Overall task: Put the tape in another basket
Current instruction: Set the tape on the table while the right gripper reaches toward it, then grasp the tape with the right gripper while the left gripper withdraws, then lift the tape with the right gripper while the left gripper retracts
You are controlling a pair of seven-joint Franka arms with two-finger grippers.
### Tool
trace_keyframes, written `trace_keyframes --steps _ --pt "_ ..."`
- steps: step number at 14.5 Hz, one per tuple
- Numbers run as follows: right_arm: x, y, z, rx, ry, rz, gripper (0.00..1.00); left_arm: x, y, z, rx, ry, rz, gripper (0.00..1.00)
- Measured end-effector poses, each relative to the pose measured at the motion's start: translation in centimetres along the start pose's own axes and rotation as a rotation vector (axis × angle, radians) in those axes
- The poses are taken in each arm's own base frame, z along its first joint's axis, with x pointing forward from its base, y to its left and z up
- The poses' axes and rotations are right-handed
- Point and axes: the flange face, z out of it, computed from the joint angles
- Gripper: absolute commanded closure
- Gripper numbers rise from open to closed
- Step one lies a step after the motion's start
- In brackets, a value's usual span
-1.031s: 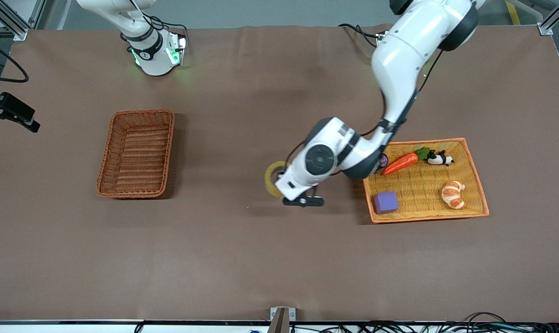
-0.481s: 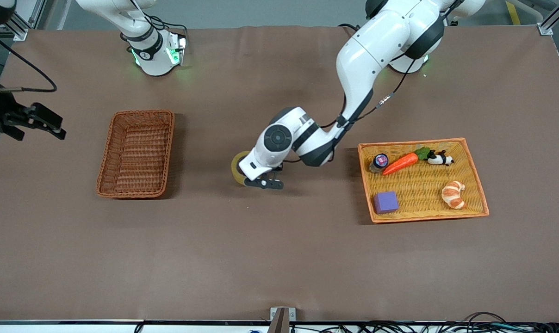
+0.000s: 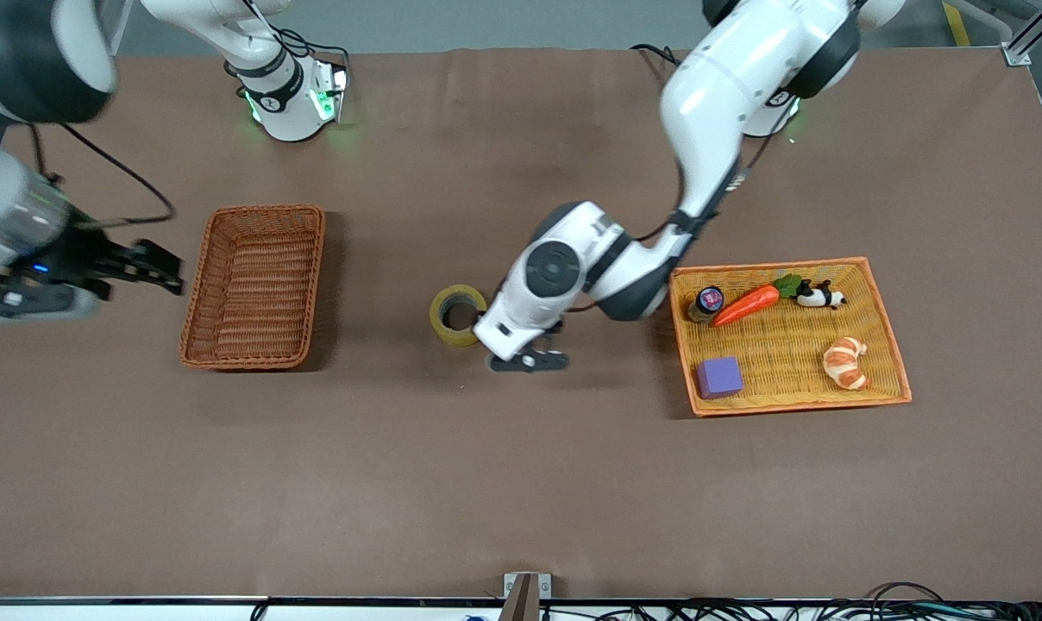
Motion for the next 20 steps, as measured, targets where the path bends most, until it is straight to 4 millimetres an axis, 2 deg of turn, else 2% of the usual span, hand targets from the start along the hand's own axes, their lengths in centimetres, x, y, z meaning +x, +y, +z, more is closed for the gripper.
trace_keyframes --steps 2,5,9,11,13,15,16,20 --pt "0.2 -5.0 4.3 0.015 0.011 0.021 0.00 2.4 -3.8 -5.0 0.021 0.002 -0.044 0.00" --pt "-1.3 -12.2 11.2 0.037 -0.002 -0.031 0.00 3.8 -9.8 -10.1 0.040 0.021 -0.049 0.00" --pt "-3.1 -19.8 20.1 0.019 -0.027 -0.033 0.00 3.3 -16.6 -16.2 0.066 0.058 -0.021 0.00" --pt "-4.3 -23.4 24.0 -0.017 -0.021 -0.027 0.00 2.6 -19.0 -18.7 0.090 0.052 0.018 0.00" --pt "-6.0 -26.9 27.9 -0.016 -0.030 -0.035 0.00 2.0 -20.4 -20.7 0.102 0.053 0.028 0.00" --pt "-7.2 -29.0 31.1 -0.008 -0.043 -0.045 0.00 1.7 -21.6 -22.5 0.106 0.063 0.016 0.00" --pt "-7.4 -29.3 32.2 -0.005 -0.048 -0.048 0.00 1.8 -22.5 -23.5 0.105 0.074 0.003 0.00" --pt "-7.1 -28.6 34.1 -0.019 -0.050 -0.053 0.00 2.0 -26.4 -27.5 0.102 0.115 -0.052 0.00"
